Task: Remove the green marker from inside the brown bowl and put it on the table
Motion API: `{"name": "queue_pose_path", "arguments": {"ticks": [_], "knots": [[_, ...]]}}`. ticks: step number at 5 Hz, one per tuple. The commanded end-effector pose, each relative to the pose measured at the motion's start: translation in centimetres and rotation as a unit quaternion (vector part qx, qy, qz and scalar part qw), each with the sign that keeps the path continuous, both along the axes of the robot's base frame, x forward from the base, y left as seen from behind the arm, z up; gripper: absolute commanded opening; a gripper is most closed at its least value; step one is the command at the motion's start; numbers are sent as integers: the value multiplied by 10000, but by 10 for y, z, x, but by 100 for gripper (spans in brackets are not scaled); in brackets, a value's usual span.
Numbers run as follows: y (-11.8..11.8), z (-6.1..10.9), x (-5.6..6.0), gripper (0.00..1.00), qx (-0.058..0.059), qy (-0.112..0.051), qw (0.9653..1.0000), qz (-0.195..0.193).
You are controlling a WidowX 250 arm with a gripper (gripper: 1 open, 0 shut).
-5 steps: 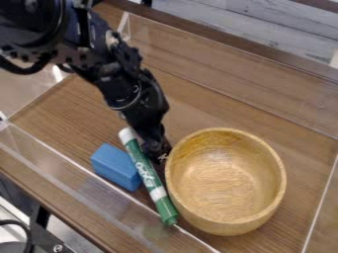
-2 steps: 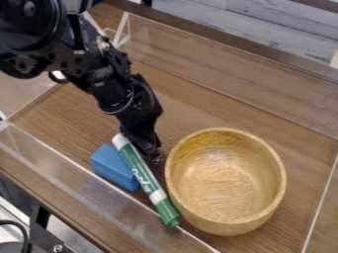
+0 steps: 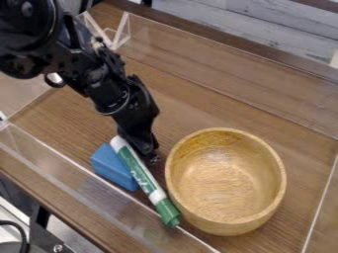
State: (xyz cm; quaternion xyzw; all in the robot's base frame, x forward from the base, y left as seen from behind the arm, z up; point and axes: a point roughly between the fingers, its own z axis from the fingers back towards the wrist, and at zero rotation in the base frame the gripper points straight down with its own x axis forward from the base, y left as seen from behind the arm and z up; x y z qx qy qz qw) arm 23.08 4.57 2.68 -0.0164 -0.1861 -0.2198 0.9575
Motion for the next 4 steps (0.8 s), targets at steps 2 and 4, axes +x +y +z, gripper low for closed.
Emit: {"name": "queue_pose_path", "arguments": {"ticks": [2,4], "knots": [[7,4,4,0,-125,-68,9998,120],[11,7,0,100,-218,163,9991,336]]}}
